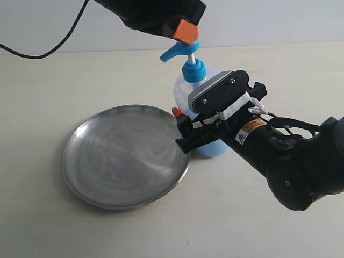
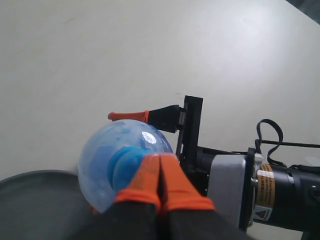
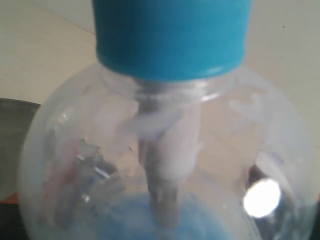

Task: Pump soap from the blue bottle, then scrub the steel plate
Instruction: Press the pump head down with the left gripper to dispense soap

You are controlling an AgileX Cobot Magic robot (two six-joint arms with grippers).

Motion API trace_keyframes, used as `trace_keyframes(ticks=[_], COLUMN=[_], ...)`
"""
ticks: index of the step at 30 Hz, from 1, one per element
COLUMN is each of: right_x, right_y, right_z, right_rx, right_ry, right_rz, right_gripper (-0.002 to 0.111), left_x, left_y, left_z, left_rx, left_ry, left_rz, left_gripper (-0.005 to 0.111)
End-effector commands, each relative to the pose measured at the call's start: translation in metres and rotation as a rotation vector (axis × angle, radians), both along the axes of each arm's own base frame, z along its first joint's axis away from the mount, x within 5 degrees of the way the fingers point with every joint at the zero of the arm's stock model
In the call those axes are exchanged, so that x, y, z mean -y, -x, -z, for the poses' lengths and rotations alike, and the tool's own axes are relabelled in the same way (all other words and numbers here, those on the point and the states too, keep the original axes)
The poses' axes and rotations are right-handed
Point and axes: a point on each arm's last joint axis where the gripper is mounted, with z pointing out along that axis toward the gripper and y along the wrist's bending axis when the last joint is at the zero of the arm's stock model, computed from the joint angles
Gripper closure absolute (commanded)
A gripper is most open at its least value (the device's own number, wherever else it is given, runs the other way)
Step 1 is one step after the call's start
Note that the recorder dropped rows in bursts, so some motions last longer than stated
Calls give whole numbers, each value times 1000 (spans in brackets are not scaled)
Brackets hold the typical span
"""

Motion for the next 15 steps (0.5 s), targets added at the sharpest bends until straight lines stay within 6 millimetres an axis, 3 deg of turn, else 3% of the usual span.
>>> trace_keyframes(ticks=[1, 15], right_x=[-2, -3], right_y=[4, 4], right_z=[6, 3], right_rx=[-20, 5], right_ry=[41, 27], right_rz=[-47, -59], right_gripper=[108, 108], left_x=[0, 5], left_y=[0, -6], left_z=[8, 29], left_rx=[-2, -69], left_ry=[-49, -97], left_rz=[13, 24], left_gripper=[107, 107])
